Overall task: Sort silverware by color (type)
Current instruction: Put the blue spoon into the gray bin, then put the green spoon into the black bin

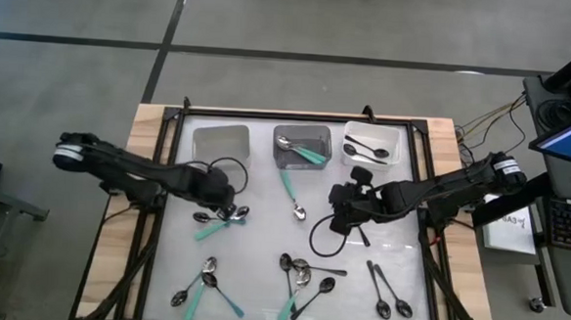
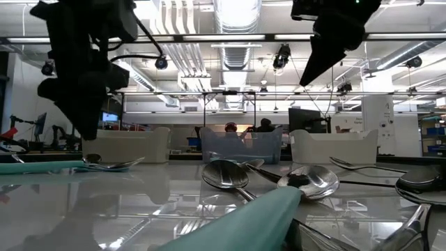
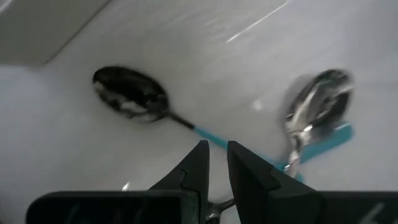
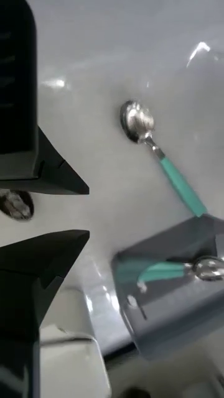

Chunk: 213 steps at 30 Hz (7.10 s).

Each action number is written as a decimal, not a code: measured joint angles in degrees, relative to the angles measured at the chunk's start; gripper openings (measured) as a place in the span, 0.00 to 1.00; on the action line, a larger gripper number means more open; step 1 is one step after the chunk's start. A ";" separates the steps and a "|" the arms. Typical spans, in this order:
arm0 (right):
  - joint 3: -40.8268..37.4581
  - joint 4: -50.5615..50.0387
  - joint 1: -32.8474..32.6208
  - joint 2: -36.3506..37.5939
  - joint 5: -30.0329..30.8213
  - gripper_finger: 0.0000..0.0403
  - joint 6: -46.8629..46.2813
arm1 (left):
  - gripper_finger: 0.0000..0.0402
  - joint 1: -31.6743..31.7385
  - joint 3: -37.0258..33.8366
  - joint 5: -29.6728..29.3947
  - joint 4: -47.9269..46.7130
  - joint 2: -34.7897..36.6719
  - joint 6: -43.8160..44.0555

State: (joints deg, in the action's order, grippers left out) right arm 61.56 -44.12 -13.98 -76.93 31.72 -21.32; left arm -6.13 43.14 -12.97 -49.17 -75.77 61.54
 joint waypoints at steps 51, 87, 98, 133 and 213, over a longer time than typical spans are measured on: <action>-11.12 23.00 17.81 0.00 8.03 0.23 23.78 | 0.25 0.39 3.98 2.40 0.11 -14.03 35.19; -12.92 26.28 20.02 0.00 -1.94 0.23 24.34 | 0.00 -1.38 0.76 -17.08 -10.63 -22.77 66.37; -12.92 26.12 20.02 0.00 -1.94 0.23 24.34 | 0.00 -1.92 -1.49 -17.09 -13.74 -22.66 69.57; -12.92 26.64 20.02 0.00 -1.91 0.23 18.14 | 0.00 24.19 19.24 -43.45 -19.99 -14.21 -5.08; -12.92 27.28 20.00 0.00 -1.91 0.23 11.90 | 0.15 -9.70 14.71 19.56 -6.10 -14.14 -21.75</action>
State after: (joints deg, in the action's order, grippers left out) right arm 48.64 -16.84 6.02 -76.93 29.80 -9.42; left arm -15.84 57.85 6.59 -55.27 -89.91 39.79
